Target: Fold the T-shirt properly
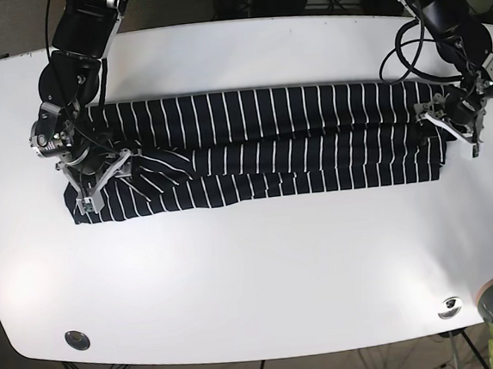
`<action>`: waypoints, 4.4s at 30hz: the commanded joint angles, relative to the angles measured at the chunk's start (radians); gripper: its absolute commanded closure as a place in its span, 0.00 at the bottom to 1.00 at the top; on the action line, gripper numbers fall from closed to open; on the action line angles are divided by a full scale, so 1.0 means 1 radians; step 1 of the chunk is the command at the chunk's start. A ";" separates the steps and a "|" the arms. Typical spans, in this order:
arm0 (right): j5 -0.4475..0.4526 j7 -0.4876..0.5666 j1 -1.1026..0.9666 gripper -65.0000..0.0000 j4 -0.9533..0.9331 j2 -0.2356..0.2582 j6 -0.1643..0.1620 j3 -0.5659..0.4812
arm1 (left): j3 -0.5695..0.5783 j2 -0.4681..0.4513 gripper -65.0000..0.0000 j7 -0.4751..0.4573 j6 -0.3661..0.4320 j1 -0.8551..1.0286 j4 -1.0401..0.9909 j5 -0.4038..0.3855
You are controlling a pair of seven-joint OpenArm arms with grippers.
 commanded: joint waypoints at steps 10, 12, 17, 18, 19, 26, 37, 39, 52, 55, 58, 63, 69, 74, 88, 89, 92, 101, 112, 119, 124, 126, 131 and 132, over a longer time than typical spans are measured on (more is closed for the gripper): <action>0.011 0.014 0.019 0.40 0.016 0.006 0.007 0.001 | 0.003 -0.003 0.95 0.031 -0.001 0.002 0.016 0.006; 0.011 0.015 0.019 0.40 0.016 0.006 0.007 0.001 | 0.003 -0.003 0.95 0.031 -0.001 0.002 0.051 0.006; 0.011 0.015 0.019 0.40 0.016 0.006 0.007 0.001 | 0.003 0.035 0.95 0.037 -0.001 0.045 0.235 0.006; 0.011 0.015 0.019 0.40 0.016 0.006 0.007 0.003 | 0.004 0.044 0.95 0.037 -0.001 0.057 0.277 0.006; 0.011 0.015 0.019 0.40 0.016 0.006 0.007 0.005 | 0.009 0.053 0.95 0.037 -0.001 0.065 0.313 0.006; 0.011 0.015 0.019 0.40 0.018 0.006 0.007 0.005 | 0.172 0.138 0.96 0.037 -0.001 0.134 0.550 0.009; 0.011 0.015 0.019 0.40 0.018 0.006 0.007 0.005 | 0.446 0.268 0.96 0.031 -0.001 0.137 0.564 0.012; 0.011 0.015 0.019 0.40 0.018 0.006 0.007 0.005 | 0.485 0.268 0.96 0.029 -0.001 0.132 0.541 0.007; 0.011 0.014 0.019 0.40 0.019 0.006 0.009 0.001 | 0.630 0.268 0.95 0.029 0.025 0.049 0.413 0.010; 0.011 0.014 0.019 0.40 0.019 0.006 0.009 0.001 | 0.660 0.268 0.88 0.029 0.055 0.046 0.407 0.010; 0.011 0.014 0.019 0.40 0.019 0.006 0.009 0.001 | 0.673 0.268 0.69 0.029 0.114 0.046 0.412 0.010; 0.011 0.014 0.019 0.40 0.019 0.006 0.009 0.001 | 0.701 0.268 0.43 0.029 0.223 0.046 0.462 0.007; 0.011 0.014 0.019 0.40 0.018 0.006 0.009 0.001 | 0.810 0.262 0.42 0.029 0.236 0.046 0.573 0.007; 0.011 0.014 0.019 0.40 0.019 0.004 0.009 0.001 | 0.845 0.260 0.42 0.029 0.234 0.049 0.679 0.007; 0.067 0.014 0.019 0.40 0.024 -0.002 0.009 0.006 | 0.636 0.227 0.61 0.028 0.239 0.072 0.633 0.013; 0.089 0.012 0.019 0.40 0.024 0.001 0.009 0.006 | 0.636 0.218 0.70 0.028 0.239 0.074 0.613 0.012; 0.158 0.012 0.014 0.40 0.026 0.007 0.009 0.006 | 0.641 0.205 0.87 0.028 0.236 0.072 0.556 0.012; 0.397 0.012 -0.025 0.40 0.090 0.046 0.001 0.006 | 0.712 0.210 0.91 -0.032 0.234 0.071 0.459 0.012; 0.494 -0.045 -0.038 0.40 0.102 0.080 0.000 0.127 | 0.986 0.213 0.91 -0.083 0.239 -0.041 0.312 0.012; 0.514 -0.045 -0.061 0.40 0.122 0.080 0.006 0.202 | 0.999 0.213 0.91 -0.084 0.236 -0.075 0.355 0.006; 0.589 -0.068 -0.059 0.39 0.124 0.095 0.006 0.281 | 0.911 0.210 0.91 -0.078 0.236 -0.046 0.453 0.006; 0.597 -0.072 -0.059 0.39 0.124 0.110 0.006 0.290 | 0.861 0.210 0.89 -0.078 0.234 -0.026 0.487 0.006; 0.591 -0.072 -0.053 0.23 0.122 0.119 -0.004 0.296 | 0.738 0.208 0.85 -0.076 0.233 0.025 0.538 0.006; 0.591 -0.072 -0.053 0.18 0.121 0.136 -0.013 0.296 | 0.709 0.208 0.85 -0.076 0.231 0.035 0.538 0.004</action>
